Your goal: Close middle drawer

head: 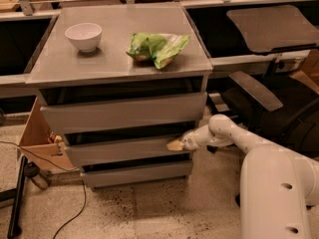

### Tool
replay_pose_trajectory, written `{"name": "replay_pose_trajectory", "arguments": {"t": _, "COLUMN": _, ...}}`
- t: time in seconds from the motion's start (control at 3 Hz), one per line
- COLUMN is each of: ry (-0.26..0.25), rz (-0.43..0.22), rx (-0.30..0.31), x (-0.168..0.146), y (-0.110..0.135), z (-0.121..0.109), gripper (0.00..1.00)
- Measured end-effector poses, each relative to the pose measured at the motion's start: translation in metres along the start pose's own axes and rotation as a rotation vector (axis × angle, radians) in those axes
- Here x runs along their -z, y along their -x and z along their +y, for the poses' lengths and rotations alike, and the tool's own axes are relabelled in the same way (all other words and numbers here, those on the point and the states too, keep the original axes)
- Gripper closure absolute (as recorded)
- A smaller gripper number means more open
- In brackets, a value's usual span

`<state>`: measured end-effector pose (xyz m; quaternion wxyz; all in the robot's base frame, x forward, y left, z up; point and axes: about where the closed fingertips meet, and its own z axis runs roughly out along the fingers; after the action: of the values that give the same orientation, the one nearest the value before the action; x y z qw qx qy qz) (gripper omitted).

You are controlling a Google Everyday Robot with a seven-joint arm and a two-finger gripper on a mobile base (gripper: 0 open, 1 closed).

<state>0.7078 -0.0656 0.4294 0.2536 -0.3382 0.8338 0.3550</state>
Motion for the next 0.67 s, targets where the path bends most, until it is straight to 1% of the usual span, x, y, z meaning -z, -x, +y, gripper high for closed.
{"name": "replay_pose_trajectory", "arguments": {"t": 0.33, "ry": -0.008, "rz": -0.005, "rx": 0.0, "x": 0.002, "y": -0.003, "z": 0.001, "gripper": 1.0}}
{"name": "replay_pose_trajectory", "arguments": {"t": 0.67, "ry": -0.01, "rz": 0.011, "rx": 0.008, "x": 0.013, "y": -0.011, "z": 0.013, "gripper": 1.0}}
